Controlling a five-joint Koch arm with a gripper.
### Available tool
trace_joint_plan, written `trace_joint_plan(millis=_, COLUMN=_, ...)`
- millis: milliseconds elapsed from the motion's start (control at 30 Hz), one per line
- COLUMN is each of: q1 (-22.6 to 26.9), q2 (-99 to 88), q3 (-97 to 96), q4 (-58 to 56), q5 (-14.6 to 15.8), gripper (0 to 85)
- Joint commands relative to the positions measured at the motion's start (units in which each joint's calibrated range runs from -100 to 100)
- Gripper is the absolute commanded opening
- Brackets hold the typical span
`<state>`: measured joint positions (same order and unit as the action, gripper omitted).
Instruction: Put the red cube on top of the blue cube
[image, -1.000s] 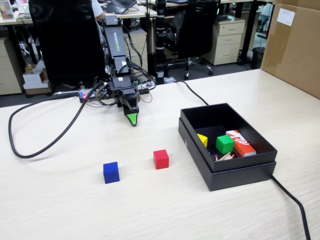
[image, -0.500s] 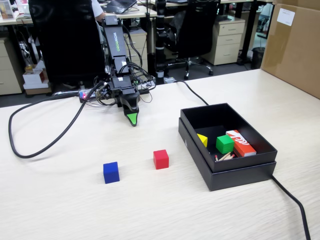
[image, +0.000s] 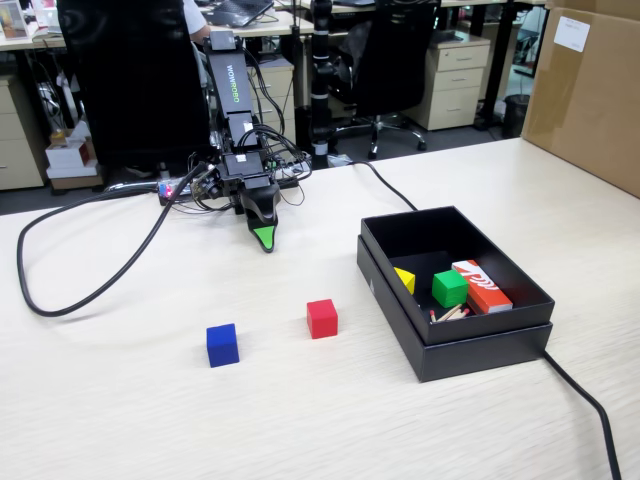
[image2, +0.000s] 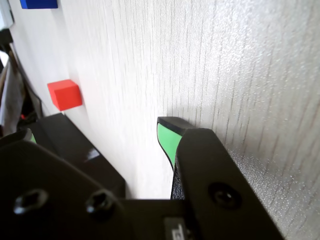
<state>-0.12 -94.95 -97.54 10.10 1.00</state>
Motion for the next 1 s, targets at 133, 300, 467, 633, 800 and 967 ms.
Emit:
trace_joint_plan(millis=133, q1=0.05, q2=2.07, q3=0.07, q4=0.22, q5=0.15, gripper=49.1)
trace_joint_plan(millis=300, q1=0.00, q2=1.72, q3=-0.11, q4=-0.04, q5=0.10, gripper=49.1)
trace_joint_plan(millis=467, q1=0.00, q2=1.72, q3=-0.11, q4=-0.04, q5=0.15, gripper=49.1)
trace_joint_plan(millis=633, q1=0.00, q2=1.72, q3=-0.02, q4=-0.04, q5=0.05, gripper=49.1)
trace_joint_plan(millis=800, q1=0.05, q2=1.72, q3=-0.02, q4=-0.04, q5=0.05, gripper=49.1)
trace_joint_plan(millis=967, q1=0.29, q2=1.72, q3=-0.20, q4=-0.04, q5=-0.05, gripper=48.8)
